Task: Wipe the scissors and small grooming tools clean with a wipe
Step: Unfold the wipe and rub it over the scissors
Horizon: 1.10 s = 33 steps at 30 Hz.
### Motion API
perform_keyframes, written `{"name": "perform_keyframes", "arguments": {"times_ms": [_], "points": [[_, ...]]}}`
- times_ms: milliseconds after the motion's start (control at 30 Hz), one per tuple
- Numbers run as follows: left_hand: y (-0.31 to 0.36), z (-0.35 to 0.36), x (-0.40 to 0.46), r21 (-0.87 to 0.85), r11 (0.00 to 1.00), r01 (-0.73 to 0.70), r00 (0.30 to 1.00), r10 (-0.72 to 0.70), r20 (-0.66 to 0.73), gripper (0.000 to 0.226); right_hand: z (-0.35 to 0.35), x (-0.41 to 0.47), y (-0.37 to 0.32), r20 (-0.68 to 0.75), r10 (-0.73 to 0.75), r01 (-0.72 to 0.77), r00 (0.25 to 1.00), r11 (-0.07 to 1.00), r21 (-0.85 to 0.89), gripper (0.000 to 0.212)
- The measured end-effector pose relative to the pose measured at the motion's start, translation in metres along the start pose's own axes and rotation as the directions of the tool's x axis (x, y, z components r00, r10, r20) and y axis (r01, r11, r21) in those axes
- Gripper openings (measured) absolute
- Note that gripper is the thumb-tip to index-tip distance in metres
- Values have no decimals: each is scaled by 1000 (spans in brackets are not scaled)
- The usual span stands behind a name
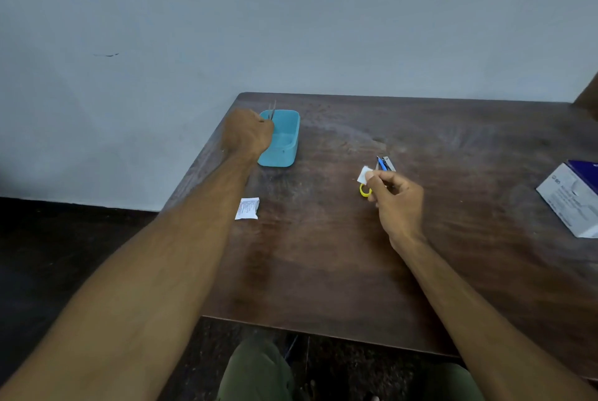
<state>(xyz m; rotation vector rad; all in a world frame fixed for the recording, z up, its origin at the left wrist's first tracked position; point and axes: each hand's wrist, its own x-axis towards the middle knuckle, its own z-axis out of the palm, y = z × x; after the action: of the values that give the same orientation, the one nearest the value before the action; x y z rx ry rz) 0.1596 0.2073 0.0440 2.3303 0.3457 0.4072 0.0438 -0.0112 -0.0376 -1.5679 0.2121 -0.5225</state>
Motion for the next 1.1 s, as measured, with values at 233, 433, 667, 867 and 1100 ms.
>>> {"name": "perform_keyframes", "arguments": {"times_ms": [233, 433, 667, 867, 1100], "points": [[-5, 21, 21, 358, 930, -82, 996, 68, 52, 40, 5, 10, -2, -4, -22, 21, 1000, 999, -28, 27], [-9, 31, 27, 548, 802, -237, 971, 177, 161, 48, 2, 10, 6, -26, -54, 54, 998, 999, 8, 15], [-3, 31, 31, 616, 736, -282, 956, 164, 242, 49, 0, 12, 8, -34, -51, 52, 998, 998, 28, 19], [-2, 31, 31, 596, 757, -269, 955, 127, 270, 52, 1, 12, 10, -23, -36, 37, 999, 999, 33, 14], [-4, 25, 22, 515, 830, -212, 976, 156, 151, 46, 0, 12, 9, -13, -15, 15, 1000, 999, 36, 20]]}}
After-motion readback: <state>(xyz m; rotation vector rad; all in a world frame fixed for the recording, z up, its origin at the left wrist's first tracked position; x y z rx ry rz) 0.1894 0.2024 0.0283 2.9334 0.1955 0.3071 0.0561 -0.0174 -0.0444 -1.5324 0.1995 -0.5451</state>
